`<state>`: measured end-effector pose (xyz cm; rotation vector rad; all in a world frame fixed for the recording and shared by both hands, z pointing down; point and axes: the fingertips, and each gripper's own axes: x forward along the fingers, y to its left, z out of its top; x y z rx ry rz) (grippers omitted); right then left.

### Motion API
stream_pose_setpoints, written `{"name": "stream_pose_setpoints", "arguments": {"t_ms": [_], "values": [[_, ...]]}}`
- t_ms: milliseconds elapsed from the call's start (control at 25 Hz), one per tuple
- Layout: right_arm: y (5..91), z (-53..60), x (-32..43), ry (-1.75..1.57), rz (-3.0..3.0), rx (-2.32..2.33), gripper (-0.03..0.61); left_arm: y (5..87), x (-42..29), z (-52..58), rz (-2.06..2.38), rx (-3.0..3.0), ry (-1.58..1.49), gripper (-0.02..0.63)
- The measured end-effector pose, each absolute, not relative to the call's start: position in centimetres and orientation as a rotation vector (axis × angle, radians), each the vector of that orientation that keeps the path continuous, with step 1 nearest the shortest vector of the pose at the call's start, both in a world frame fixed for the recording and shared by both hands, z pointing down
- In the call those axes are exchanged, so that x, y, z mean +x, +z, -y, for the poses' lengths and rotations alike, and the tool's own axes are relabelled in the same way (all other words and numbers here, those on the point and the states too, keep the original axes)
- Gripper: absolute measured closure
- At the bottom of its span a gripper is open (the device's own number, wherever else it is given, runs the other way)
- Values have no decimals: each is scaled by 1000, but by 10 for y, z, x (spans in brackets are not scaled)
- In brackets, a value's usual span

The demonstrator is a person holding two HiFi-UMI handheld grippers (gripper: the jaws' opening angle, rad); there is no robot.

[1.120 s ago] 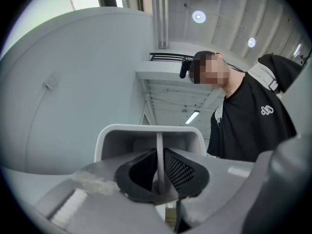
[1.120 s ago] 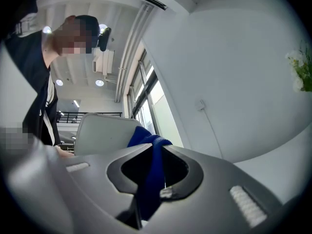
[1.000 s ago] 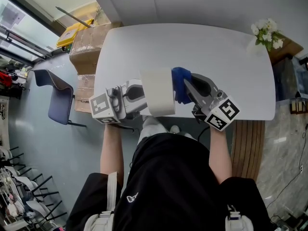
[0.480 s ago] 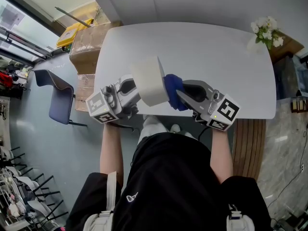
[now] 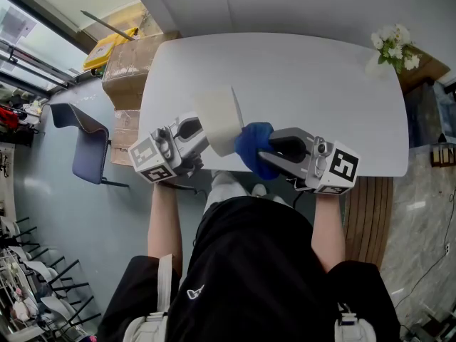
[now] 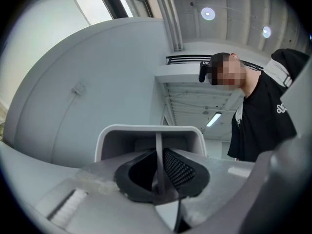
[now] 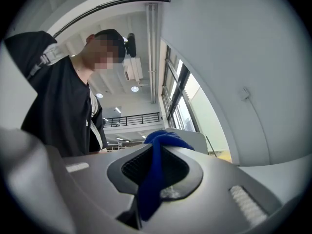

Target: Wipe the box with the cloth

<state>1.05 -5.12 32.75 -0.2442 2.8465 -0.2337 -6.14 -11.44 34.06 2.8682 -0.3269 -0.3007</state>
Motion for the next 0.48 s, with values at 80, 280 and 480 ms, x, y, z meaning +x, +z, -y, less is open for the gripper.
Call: {"name": "stream_pose_setpoints", "arguments": {"t_ms": [80, 280, 480], "values": [[325, 52, 14, -236, -2822, -246, 530, 345, -59, 116, 346, 2871, -269, 563], [312, 58, 24, -236, -2736, -288, 529, 367, -49, 117, 386, 2916, -33, 566], [309, 71, 37, -236, -2686, -390, 529, 386, -43, 119, 402, 2910, 87, 566]]}}
